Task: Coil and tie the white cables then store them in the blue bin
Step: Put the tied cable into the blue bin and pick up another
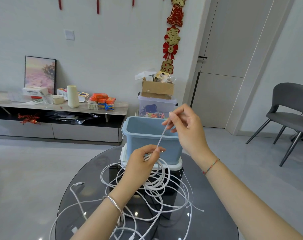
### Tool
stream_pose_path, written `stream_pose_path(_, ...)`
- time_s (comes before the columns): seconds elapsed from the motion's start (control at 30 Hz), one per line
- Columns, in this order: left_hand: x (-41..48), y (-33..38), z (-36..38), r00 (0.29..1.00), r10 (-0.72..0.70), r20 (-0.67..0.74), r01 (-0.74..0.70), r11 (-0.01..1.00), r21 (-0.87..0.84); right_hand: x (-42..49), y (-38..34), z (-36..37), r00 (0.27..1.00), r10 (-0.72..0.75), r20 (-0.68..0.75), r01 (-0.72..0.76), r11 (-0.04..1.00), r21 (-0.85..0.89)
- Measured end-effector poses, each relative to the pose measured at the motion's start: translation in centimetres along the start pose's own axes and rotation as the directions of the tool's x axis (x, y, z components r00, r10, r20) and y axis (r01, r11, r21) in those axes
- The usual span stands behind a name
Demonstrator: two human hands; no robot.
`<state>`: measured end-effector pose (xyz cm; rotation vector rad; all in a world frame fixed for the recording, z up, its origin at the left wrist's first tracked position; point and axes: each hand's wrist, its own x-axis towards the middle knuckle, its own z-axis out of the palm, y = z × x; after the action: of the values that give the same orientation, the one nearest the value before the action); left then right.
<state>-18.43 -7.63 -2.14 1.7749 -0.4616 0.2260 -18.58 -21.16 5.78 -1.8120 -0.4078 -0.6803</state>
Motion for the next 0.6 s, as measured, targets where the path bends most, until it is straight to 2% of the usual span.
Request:
stream_pose_path(0.37,0.9,-0.2,-0.7,0.999,0.007,-0.04,-0.009,0.998,-0.061,2.2,-0.6,-0.2,0.995,-0.066,-0.074,0.066,0.998,-0.007)
stream_pose_path(0.6,1.0,-1.2,-1.3,0.998,-0.05,0.027,0.051,0.997,-0.065,2.4,0.7,0.0,0.995,0.049,-0.087,-0.047,0.999,0.026)
